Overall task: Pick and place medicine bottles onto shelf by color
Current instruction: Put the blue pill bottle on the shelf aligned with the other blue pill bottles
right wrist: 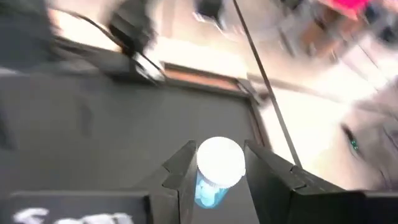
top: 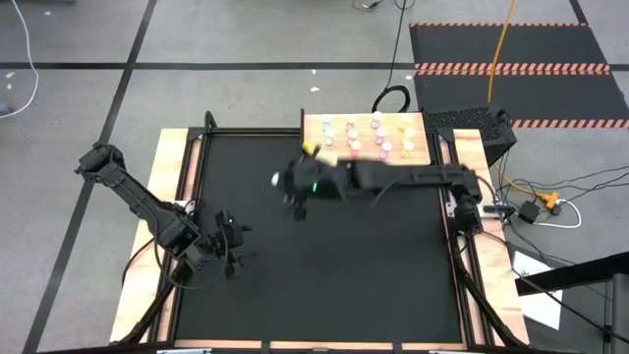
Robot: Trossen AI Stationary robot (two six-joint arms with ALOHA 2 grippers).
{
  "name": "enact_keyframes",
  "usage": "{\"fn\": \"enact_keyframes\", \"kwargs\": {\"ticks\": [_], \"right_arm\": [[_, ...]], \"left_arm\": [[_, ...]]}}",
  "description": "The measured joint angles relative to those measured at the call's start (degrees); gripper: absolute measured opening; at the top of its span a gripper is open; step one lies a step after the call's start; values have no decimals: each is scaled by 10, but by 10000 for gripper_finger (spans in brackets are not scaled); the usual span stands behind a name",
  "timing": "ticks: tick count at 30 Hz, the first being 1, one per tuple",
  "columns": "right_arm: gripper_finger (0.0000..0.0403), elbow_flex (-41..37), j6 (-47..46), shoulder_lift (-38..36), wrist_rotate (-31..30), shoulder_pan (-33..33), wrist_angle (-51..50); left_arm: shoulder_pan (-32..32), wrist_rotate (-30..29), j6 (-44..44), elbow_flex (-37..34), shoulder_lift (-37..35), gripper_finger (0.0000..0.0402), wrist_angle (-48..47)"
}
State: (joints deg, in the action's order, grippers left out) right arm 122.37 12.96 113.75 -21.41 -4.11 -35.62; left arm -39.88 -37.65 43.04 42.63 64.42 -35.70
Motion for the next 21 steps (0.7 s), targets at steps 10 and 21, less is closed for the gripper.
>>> {"fn": "enact_keyframes", "kwargs": {"ticks": [10, 21], "right_arm": [[114, 0, -45, -62, 52, 163, -158], [114, -195, -48, -149, 129, 216, -44]], "left_arm": [[65, -18, -22, 0, 0, 351, -10], [151, -12, -81, 0, 0, 351, -25]]}}
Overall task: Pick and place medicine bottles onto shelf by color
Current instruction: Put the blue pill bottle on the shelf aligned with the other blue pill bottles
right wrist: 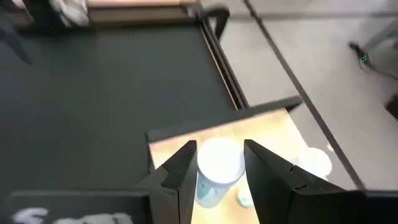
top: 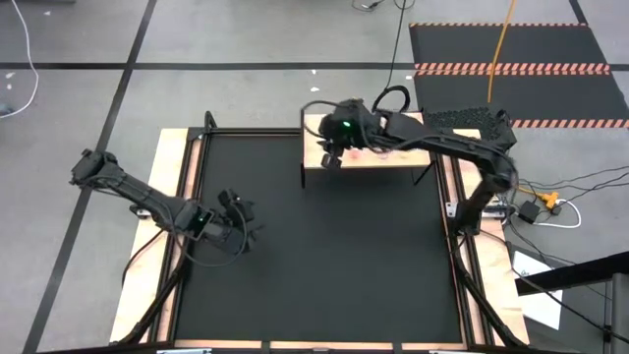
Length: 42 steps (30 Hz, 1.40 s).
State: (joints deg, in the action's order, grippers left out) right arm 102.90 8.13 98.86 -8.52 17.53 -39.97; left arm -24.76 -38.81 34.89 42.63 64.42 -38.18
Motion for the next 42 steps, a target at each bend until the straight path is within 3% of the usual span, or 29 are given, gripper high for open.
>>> {"fn": "enact_keyframes", "kwargs": {"ticks": [6, 12, 21, 42], "right_arm": [[114, -253, -23, -125, 14, 3, 277], [114, -386, -83, -175, 13, 8, 355], [114, -400, -75, -157, 12, 9, 394], [116, -399, -48, -132, 42, 24, 401]], "left_arm": [[43, 42, -44, 0, 0, 351, -8], [90, 75, -109, 0, 0, 351, -7], [146, 133, -143, 0, 0, 351, 22], [151, 135, -134, 0, 0, 351, 30]]}}
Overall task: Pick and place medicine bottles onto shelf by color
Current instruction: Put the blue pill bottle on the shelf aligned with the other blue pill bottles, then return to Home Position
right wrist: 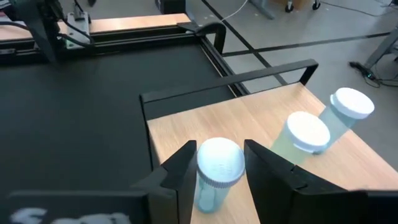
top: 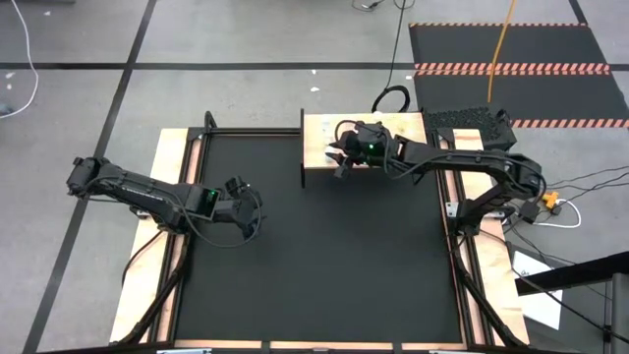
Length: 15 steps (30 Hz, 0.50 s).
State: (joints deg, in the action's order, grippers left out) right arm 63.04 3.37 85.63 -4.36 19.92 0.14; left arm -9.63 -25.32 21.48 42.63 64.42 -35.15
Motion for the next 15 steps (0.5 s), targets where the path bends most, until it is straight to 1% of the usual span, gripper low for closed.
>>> {"fn": "enact_keyframes", "kwargs": {"ticks": [3, 7, 11, 15], "right_arm": [[131, 0, 4, 4, 0, 0, 4], [172, -1, 4, 1, -17, 0, 9], [210, 0, 3, -12, -19, 0, 19], [232, -1, -18, -32, -18, -5, 16]], "left_arm": [[0, 0, 0, 0, 0, 351, 6], [0, 3, 11, 0, 0, 351, 8], [0, 3, 12, -1, -4, 351, 10], [1, 4, 11, 0, -27, 351, 29]]}}
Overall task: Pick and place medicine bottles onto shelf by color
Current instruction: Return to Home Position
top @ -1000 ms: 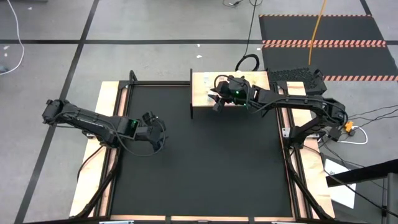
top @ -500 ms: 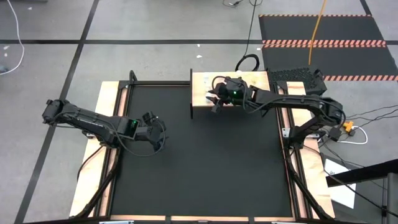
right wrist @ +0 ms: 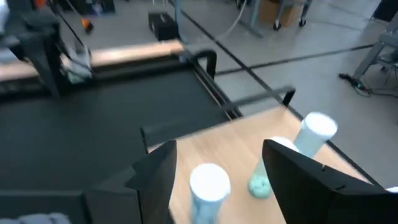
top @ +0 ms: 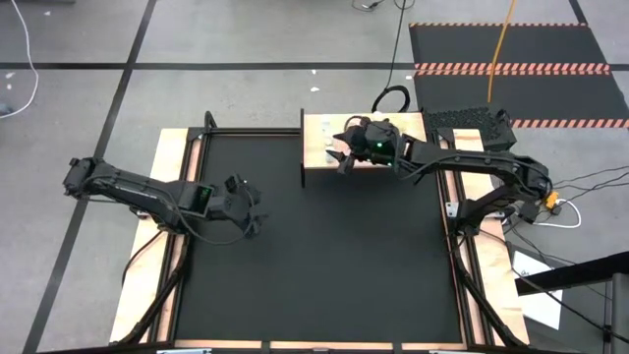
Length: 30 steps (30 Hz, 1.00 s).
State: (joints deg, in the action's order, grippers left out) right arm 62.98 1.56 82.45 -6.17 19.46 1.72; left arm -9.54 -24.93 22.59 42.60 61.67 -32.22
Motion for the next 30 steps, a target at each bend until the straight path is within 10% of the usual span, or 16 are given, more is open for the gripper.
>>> {"fn": "enact_keyframes", "kwargs": {"ticks": [9, 19, 30], "right_arm": [[216, 0, -56, -133, 97, -20, -7], [24, -10, -69, -311, 199, -85, -188], [2, -290, -128, -549, 201, -99, -15]], "left_arm": [[32, -21, -140, 91, -123, 256, 6], [122, 48, -195, 31, -234, 17, 86], [134, 116, -256, -126, -295, 4, 312]]}}
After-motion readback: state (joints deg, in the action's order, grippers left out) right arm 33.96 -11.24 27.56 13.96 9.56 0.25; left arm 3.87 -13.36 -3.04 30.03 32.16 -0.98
